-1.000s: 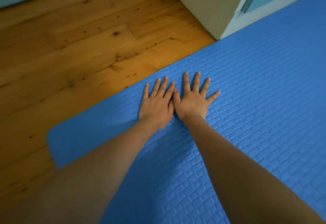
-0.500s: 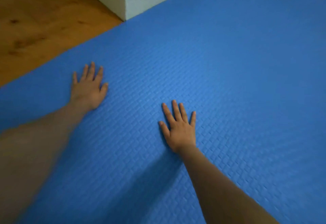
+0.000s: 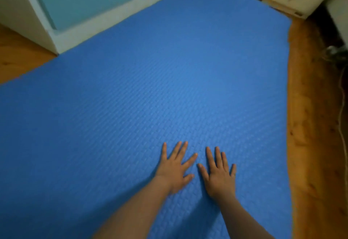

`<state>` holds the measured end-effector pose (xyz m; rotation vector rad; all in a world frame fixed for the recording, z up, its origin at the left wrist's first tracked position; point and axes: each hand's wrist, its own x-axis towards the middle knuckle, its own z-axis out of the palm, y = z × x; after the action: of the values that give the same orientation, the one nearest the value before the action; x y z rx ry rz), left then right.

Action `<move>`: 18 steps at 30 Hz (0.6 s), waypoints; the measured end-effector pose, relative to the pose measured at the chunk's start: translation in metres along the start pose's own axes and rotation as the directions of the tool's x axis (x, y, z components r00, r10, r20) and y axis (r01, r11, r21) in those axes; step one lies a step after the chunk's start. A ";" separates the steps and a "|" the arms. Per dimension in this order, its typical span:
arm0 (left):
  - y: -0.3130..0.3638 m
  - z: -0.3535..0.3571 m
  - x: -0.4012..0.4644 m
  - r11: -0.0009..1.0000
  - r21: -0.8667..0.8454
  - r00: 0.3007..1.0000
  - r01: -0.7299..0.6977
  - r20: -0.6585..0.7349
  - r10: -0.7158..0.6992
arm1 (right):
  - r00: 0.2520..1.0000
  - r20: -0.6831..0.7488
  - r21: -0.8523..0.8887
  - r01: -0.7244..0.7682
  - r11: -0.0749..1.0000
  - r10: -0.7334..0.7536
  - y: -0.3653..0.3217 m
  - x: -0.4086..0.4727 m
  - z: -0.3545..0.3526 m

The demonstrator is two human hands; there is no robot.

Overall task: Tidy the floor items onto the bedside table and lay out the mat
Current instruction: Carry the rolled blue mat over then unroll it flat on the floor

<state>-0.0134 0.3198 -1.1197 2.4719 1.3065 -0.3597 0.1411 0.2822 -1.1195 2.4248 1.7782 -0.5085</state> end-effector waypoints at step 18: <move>0.096 -0.104 0.050 0.999 -0.018 0.998 -0.047 0.042 0.048 | 0.999 0.052 0.057 -0.016 0.998 0.013 0.076 0.002 -0.091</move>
<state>0.1014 0.3474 -1.0266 2.4626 1.2264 -0.3857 0.2326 0.2844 -1.0438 2.4360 1.7484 -0.6236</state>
